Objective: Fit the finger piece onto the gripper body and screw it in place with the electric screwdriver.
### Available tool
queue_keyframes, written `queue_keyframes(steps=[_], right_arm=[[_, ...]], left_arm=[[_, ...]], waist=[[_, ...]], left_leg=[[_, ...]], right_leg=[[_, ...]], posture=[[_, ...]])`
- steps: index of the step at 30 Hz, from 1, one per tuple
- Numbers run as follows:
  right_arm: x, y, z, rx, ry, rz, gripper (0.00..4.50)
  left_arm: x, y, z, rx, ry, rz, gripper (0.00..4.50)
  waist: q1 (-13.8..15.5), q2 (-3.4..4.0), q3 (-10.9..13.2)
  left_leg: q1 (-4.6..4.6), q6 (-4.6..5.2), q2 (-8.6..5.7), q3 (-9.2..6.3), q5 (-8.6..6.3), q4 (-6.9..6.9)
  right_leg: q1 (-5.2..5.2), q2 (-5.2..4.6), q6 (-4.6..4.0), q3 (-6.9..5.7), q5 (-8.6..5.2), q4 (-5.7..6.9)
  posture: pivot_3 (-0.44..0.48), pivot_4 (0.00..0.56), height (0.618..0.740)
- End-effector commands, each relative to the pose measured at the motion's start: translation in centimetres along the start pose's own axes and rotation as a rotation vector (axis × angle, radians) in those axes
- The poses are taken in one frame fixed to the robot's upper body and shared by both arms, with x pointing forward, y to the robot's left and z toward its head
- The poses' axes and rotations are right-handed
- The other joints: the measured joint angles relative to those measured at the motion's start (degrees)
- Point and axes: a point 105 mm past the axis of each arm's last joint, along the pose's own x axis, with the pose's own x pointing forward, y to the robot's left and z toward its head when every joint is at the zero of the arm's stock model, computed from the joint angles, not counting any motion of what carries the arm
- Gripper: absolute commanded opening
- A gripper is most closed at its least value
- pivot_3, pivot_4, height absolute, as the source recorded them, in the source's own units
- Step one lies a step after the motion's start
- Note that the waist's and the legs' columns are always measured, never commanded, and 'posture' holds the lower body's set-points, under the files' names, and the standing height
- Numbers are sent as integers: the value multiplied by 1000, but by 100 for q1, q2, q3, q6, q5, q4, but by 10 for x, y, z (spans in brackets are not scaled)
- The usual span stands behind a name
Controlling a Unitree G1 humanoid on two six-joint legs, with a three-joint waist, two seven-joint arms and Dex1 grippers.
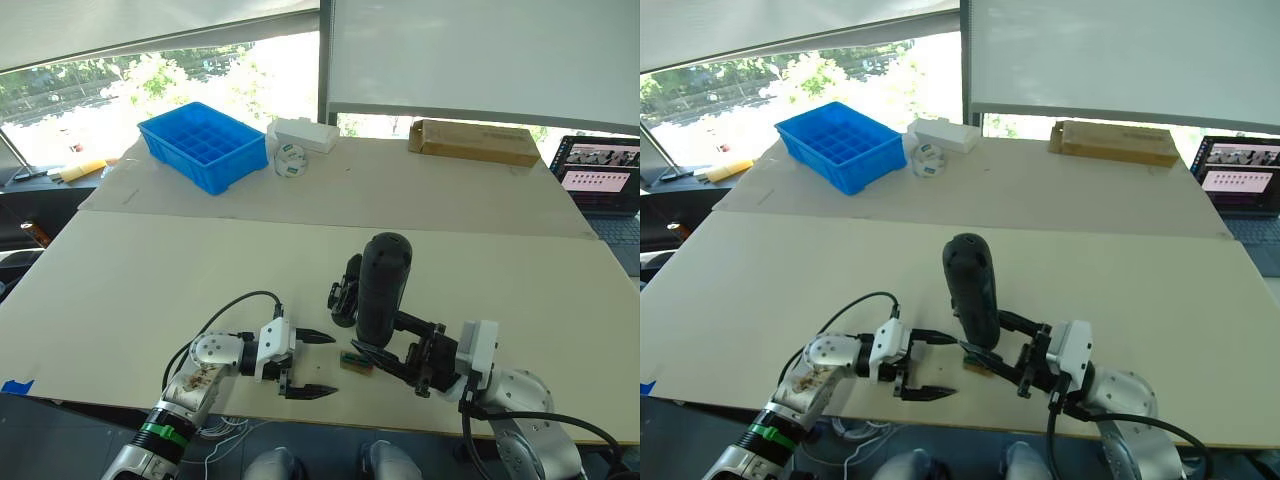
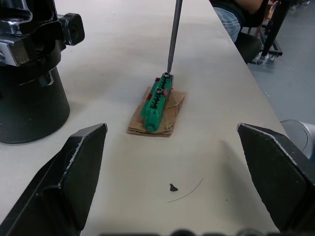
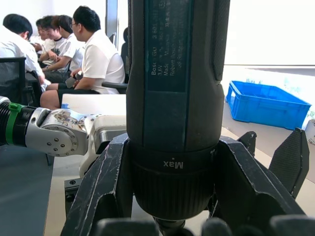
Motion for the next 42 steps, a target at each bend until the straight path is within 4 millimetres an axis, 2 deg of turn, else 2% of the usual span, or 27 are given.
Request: queue_keyframes(steps=[1, 42], right_arm=[[1, -2, 17, -68, -58, 3, 1891], [2, -4, 14, -76, -55, -1, 1891]], left_arm=[[-1, -5, -5, -8, 6, -12, 4500], [2, -5, -5, -4, 7, -18, 4500]], waist=[[0, 0, 0], [1, 0, 0]], left_leg=[[0, 0, 0, 0, 0, 0], [0, 1, 1, 0, -1, 0]], right_leg=[[0, 0, 0, 0, 0, 0], [0, -1, 0, 0, 0, 0]], posture=[[0, 150, 740], [0, 150, 740]])
